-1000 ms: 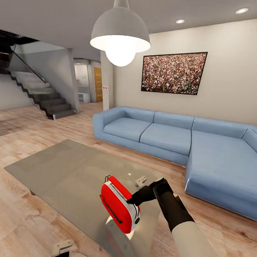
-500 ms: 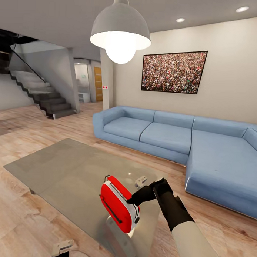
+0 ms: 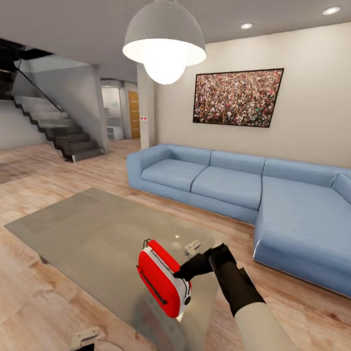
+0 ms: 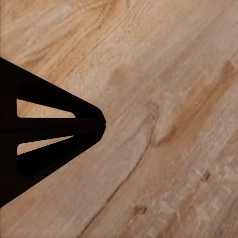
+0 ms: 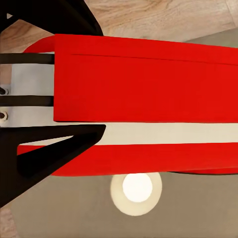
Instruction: Turn on the radio receiver that's on the table in the living room.
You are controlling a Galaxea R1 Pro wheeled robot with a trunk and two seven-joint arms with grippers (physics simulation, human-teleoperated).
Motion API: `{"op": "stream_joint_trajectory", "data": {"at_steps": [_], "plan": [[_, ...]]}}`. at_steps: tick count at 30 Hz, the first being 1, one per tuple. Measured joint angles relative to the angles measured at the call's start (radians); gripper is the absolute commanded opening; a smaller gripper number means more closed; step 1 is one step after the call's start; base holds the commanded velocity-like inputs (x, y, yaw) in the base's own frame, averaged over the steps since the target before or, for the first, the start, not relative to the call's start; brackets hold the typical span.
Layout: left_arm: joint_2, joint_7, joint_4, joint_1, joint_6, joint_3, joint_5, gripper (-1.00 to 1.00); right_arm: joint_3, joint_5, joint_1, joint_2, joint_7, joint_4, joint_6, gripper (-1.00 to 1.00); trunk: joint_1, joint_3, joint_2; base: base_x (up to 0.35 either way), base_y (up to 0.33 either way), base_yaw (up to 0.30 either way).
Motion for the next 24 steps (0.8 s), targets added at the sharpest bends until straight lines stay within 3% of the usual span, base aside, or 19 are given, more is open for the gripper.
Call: {"op": "stream_joint_trajectory", "data": {"at_steps": [8,24], "plan": [[-0.001,0.000,0.000,0.000,0.000,0.000,0.000,-1.00,0.001,0.000,0.000,0.000,-0.002,0.006,0.000,-1.00,0.031,-0.025,-0.056,0.000,0.000,0.000],[-0.001,0.000,0.001,0.000,0.000,0.000,0.000,-1.00,0.000,-0.001,0.000,0.000,-0.002,0.006,0.000,-1.00,0.035,-0.028,-0.063,0.000,0.000,0.000]]}}
